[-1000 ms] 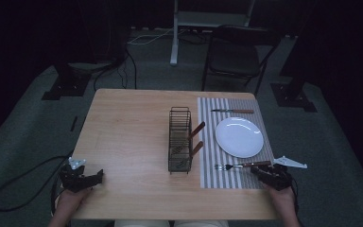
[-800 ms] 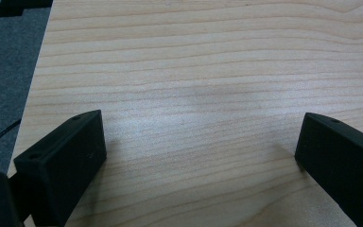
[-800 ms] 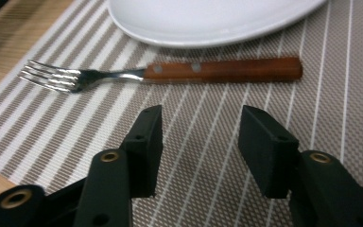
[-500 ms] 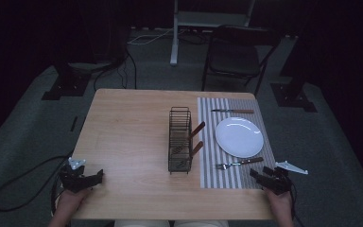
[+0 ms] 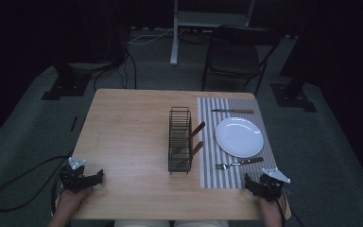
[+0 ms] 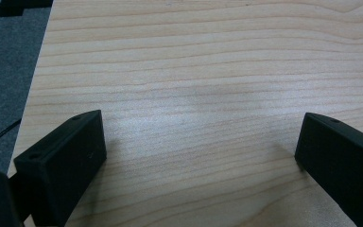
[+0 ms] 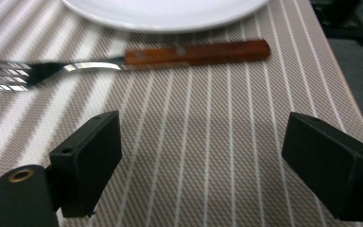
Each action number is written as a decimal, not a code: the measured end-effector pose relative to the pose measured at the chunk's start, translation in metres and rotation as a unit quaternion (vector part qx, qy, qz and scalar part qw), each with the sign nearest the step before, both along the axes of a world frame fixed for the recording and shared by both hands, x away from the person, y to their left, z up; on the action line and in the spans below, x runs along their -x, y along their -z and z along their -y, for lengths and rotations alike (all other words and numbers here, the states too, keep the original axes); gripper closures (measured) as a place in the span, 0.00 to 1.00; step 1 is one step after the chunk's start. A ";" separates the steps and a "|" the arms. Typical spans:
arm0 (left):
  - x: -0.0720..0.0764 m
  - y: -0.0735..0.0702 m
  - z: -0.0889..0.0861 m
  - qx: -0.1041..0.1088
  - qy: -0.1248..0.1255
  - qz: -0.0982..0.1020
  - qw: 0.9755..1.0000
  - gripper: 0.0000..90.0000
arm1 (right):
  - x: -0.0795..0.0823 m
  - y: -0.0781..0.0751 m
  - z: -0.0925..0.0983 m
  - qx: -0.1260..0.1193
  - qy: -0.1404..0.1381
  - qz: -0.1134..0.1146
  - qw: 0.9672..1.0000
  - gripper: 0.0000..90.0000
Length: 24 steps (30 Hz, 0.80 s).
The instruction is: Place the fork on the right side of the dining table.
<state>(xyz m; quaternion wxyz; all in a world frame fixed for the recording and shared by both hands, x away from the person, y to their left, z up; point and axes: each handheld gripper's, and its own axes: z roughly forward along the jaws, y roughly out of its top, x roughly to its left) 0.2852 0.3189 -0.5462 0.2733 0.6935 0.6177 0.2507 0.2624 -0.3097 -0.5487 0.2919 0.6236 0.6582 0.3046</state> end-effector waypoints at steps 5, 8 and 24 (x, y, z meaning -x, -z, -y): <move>0.000 0.000 0.000 0.000 0.000 0.000 1.000 0.03 | 0.008 0.001 -0.004 0.011 0.012 -0.016 1.000 0.14; 0.000 0.000 0.000 0.000 0.000 0.000 1.000 0.03 | 0.011 0.001 -0.003 0.009 0.016 -0.013 1.000 0.14; 0.001 0.000 0.008 0.000 -0.054 -0.001 0.999 0.03 | 0.012 0.000 0.001 0.002 0.036 -0.002 0.999 0.15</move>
